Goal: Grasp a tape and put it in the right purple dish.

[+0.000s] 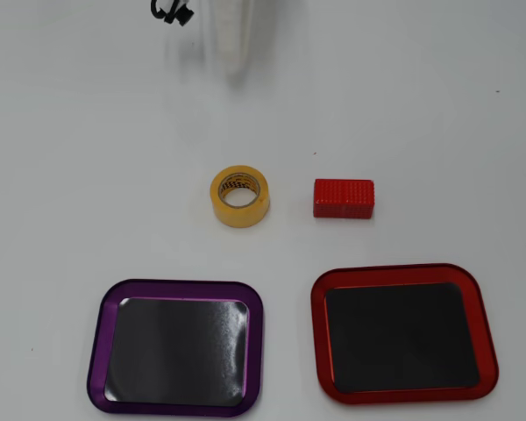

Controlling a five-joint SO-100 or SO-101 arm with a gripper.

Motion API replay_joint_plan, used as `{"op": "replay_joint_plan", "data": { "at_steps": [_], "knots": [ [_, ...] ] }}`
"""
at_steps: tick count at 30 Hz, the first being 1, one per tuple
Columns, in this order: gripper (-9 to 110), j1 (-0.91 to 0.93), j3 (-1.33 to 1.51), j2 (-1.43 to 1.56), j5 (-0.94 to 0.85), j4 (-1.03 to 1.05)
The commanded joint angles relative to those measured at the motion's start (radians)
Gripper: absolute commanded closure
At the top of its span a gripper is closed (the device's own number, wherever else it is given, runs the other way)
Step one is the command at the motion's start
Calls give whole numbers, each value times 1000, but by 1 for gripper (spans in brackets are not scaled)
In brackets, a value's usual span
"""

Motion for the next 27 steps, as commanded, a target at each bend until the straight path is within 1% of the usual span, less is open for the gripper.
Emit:
{"op": "replay_joint_plan", "data": {
  "at_steps": [1,4,9,11,15,19,23,27],
  "knots": [
    [101,-6,-127,46,-94,-64],
    [97,-29,-202,-107,-92,-67],
    [95,-43,-334,-572,-95,-166],
    [95,-43,-449,-782,-95,-179],
    [89,-43,-732,-1186,-84,-163],
    [86,-43,-991,-1506,-94,-86],
    [86,-46,-1181,-1700,-83,-58],
    [86,-46,-1278,-1786,-83,-57]
  ]
}}
